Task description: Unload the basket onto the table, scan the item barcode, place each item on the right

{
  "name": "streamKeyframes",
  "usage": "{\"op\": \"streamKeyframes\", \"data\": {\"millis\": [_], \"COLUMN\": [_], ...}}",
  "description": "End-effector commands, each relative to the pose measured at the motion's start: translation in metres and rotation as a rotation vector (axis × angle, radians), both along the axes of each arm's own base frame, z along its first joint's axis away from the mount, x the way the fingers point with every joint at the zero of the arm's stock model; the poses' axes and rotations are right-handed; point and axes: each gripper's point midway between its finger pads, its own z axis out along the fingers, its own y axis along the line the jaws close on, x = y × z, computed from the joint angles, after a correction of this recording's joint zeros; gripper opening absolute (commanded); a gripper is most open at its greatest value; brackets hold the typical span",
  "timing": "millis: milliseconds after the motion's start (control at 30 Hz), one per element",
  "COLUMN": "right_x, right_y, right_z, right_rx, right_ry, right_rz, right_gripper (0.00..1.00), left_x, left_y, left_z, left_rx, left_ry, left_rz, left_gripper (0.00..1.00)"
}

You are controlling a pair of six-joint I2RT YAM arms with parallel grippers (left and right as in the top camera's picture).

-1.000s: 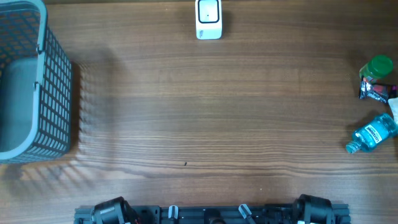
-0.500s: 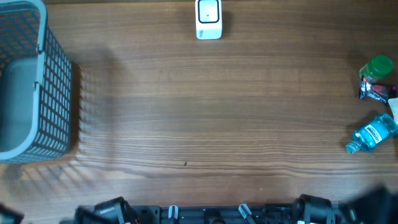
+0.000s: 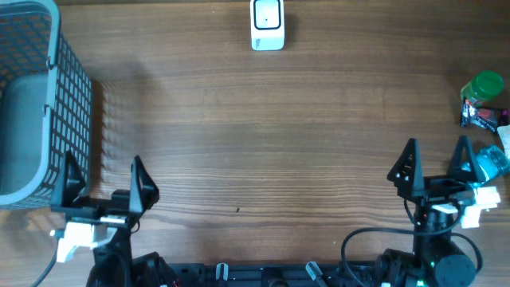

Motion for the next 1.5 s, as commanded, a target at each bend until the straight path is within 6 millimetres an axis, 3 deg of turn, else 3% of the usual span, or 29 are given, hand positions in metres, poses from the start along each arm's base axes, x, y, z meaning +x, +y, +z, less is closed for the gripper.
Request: {"op": "streamKeyframes", "data": {"millis": [0,167,433,533,633,933,1033,1133,1467], "right_x": [0.002,0.012,0.027,0.033,0.035,0.036,0.036,0.036,0.034], "right_y": [0.002,0.0,0.001,0.0,-0.001,-0.001,-0.001,-0.001,0.003], "right_z": [-0.007,-0.032,-0.078,-0.104,-0.142,-0.142,-0.142,-0.142,-0.136], "right_rx": [-0.019,-0.005,0.009,0.034,0.084,0.122,0.121,0.121,0.11], "right_ry": [0.002,0.063,0.237,0.341,0.496,0.498,0.498,0.498,0.47], "right_rz": [0.004,0.008,0.03,0.033,0.039,0.045,0.045,0.045,0.061], "right_gripper": [1.0,1.0,1.0,1.0,1.0,1.0,1.0,1.0,1.0], "left_x": [0.016,0.035,0.045,0.05,0.055,0.059,0.065,0.067,0.068], "left_y": [0.001,0.007,0.01,0.012,0.013,0.015,0.016,0.017,0.018], "left_z": [-0.031,-0.072,-0.09,-0.102,-0.115,-0.129,-0.157,-0.208,-0.21], "left_rx": [-0.01,-0.047,-0.062,-0.08,-0.098,-0.116,-0.152,-0.248,-0.251], "left_ry": [0.067,0.183,0.265,0.32,0.376,0.432,0.546,0.752,0.759], "left_rz": [-0.02,-0.021,-0.014,-0.015,-0.015,-0.015,-0.017,-0.028,-0.024], "left_gripper": [1.0,1.0,1.0,1.0,1.0,1.0,1.0,1.0,1.0]}}
